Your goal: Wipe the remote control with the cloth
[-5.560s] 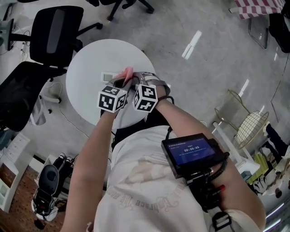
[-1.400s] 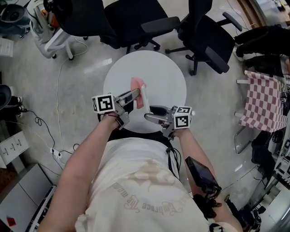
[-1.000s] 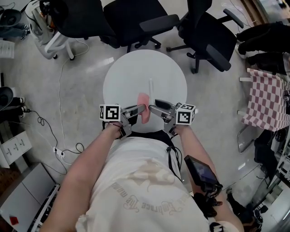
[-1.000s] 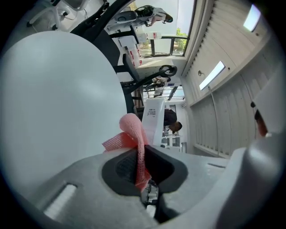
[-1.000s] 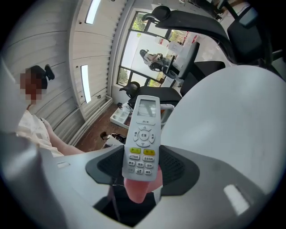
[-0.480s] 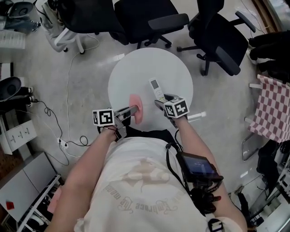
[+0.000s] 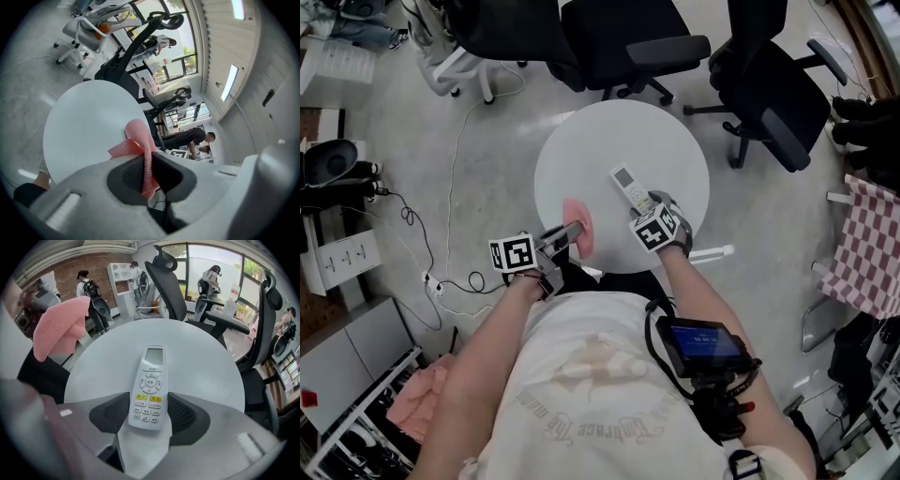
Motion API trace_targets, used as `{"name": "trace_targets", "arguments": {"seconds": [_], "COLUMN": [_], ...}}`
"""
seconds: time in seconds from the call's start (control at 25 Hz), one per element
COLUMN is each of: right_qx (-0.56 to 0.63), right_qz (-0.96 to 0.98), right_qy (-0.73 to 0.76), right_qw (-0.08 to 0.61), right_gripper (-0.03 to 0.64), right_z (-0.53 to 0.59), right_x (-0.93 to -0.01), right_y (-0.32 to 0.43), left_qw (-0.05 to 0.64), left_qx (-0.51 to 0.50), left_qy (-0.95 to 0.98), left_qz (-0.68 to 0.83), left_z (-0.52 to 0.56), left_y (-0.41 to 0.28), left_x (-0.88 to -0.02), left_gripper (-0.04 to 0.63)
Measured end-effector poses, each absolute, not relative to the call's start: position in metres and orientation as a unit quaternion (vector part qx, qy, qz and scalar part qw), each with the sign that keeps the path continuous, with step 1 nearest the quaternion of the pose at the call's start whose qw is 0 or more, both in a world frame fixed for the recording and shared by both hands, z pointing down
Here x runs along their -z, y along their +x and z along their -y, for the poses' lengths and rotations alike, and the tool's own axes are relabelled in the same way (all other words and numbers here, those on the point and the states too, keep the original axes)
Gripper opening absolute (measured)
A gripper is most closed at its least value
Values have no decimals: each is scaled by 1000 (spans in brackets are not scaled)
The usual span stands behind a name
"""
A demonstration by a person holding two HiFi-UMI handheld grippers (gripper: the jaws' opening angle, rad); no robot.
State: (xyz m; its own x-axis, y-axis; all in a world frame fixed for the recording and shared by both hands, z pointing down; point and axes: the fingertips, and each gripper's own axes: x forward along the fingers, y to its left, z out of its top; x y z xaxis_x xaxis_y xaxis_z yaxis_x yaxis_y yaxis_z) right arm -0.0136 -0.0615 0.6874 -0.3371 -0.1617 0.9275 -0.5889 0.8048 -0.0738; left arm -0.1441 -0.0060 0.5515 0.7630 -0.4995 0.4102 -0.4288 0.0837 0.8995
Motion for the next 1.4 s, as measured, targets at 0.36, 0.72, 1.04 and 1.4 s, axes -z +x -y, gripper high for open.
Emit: {"name": "trace_targets", "arguments": {"seconds": [0.36,0.72,1.04,1.4], "right_qx": [-226,-257,-213,-181], "right_qz": [797,790,816,814], "right_qy": [323,462,505,536], "right_qw": [458,310,181,135], "right_gripper": [193,5,6,6], "right_z": [61,45,13,-36], "right_x": [-648,-551,-452,-413], "right_y": [-4,15,-5,-22], "left_qw": [570,417,350,302], "left_qx": [-44,-111,-99,-105], "left_qy": [723,828,885,918], "left_qz": [389,359,289,234], "left_z": [9,23,16,-4], "left_y": [-178,-176,-170,-169], "left_x": [-553,-508,-463,-432], "left_gripper": [28,28,28,28]}}
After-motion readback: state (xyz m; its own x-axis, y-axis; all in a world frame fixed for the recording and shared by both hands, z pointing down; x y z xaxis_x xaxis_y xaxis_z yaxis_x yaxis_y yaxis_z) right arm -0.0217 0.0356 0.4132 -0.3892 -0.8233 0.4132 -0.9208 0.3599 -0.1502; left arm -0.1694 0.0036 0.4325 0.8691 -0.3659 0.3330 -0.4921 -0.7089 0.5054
